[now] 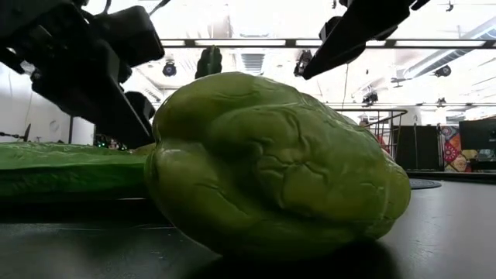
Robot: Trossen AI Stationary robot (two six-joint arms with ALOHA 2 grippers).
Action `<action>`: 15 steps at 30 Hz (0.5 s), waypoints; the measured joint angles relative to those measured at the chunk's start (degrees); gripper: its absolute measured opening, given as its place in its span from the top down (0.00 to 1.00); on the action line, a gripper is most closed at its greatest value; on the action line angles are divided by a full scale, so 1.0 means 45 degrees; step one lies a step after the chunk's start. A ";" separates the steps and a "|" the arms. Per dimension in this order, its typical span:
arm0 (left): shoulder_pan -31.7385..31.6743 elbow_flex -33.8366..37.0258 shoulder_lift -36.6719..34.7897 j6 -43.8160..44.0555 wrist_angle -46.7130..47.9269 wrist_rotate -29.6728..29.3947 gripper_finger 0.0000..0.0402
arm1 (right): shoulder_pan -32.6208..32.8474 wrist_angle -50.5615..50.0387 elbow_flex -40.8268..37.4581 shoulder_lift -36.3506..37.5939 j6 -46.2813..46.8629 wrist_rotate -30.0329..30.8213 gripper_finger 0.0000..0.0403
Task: Build produce basket
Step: Put the green pear into the gold wire basket
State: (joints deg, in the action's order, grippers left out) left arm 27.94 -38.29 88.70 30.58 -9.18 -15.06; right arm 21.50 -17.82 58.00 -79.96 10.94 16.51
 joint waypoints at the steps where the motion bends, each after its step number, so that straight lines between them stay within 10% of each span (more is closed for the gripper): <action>1: 0.0000 0.0016 0.0048 -0.0039 -0.0258 -0.0002 0.34 | 0.0000 -0.0012 -0.0005 -0.0004 0.0000 0.0000 0.26; 15: -0.0434 0.0165 0.0054 -0.0986 -0.0863 0.0061 0.38 | 0.0063 0.0009 -0.0030 -0.0005 0.0002 0.0000 0.27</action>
State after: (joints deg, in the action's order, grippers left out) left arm 25.99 -37.55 88.95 26.14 -13.06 -14.79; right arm 21.78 -17.78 57.87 -79.99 10.95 16.51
